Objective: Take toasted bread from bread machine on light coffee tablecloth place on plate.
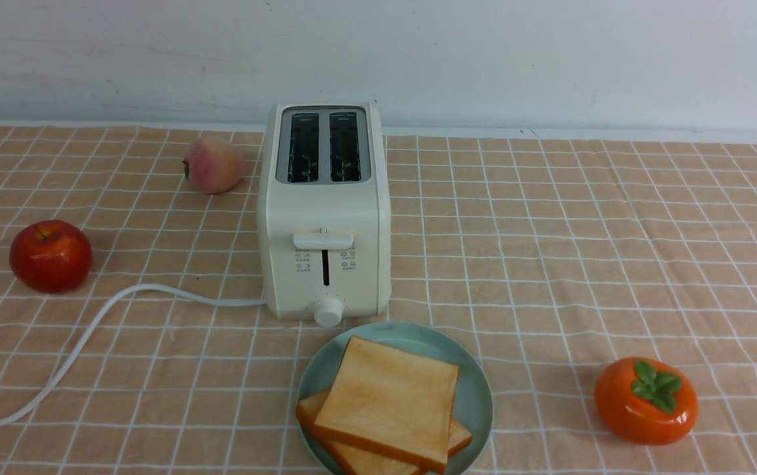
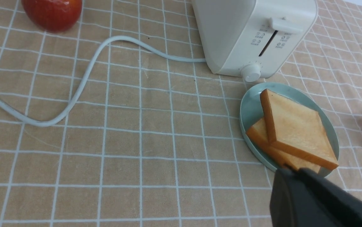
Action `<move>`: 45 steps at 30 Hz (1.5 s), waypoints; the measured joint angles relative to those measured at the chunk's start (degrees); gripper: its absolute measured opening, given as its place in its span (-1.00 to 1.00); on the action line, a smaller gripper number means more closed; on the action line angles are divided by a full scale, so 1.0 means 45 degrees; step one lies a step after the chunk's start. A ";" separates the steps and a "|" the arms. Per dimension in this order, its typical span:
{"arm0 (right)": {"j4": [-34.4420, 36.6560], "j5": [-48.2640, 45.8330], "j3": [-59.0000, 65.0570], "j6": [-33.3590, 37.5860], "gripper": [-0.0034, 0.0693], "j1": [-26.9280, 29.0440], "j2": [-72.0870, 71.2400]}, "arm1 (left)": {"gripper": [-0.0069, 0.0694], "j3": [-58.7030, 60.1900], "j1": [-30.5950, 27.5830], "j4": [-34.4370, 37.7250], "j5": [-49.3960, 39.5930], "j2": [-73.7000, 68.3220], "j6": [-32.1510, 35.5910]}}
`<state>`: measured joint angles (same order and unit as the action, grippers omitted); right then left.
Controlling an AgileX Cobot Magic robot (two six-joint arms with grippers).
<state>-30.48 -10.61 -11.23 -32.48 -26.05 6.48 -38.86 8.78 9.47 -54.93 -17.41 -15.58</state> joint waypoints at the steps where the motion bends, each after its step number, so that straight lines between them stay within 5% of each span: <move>1: 0.0000 0.0000 0.0000 0.0000 -0.87 0.0000 0.0000 | -0.86 0.0000 0.0000 0.0000 -0.0012 0.0025 0.0000; 14: 0.0000 0.0000 0.0000 0.0000 -0.85 0.0000 0.0000 | -0.85 0.1392 0.0000 -0.0306 0.0430 0.2302 0.0000; 17: 0.0000 0.0000 0.0000 0.0000 -0.84 0.0000 0.0000 | -0.85 0.2370 0.0000 -0.1316 0.2709 0.2645 -0.0282; 19: 0.0000 0.0000 0.0000 0.0000 -0.83 0.0000 0.0000 | -0.85 0.3765 0.0000 -0.2861 0.5886 0.2962 -0.1404; 24: 0.0000 0.0000 0.0000 0.0000 -0.82 0.0000 0.0000 | -0.83 0.6269 0.0000 -0.5414 0.8168 0.3916 -0.3645; 28: 0.0000 0.0023 0.0000 0.0000 -0.81 0.0000 0.0000 | -0.83 0.8449 -0.0062 -0.5108 0.7881 0.3999 -0.3953; 37: 0.0001 0.0012 0.0000 0.0000 -0.77 0.0000 -0.0013 | -0.82 0.9018 -0.1412 -0.4027 0.6998 0.3999 -0.3841; 45: 0.0001 0.0012 0.0000 0.0000 -0.74 0.0000 -0.0013 | -0.81 0.9018 -0.0299 -0.4003 0.6998 0.3999 -0.3815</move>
<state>-30.47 -10.56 -11.23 -32.48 -26.05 6.42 1.72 7.44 -8.55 -23.44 0.58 -32.75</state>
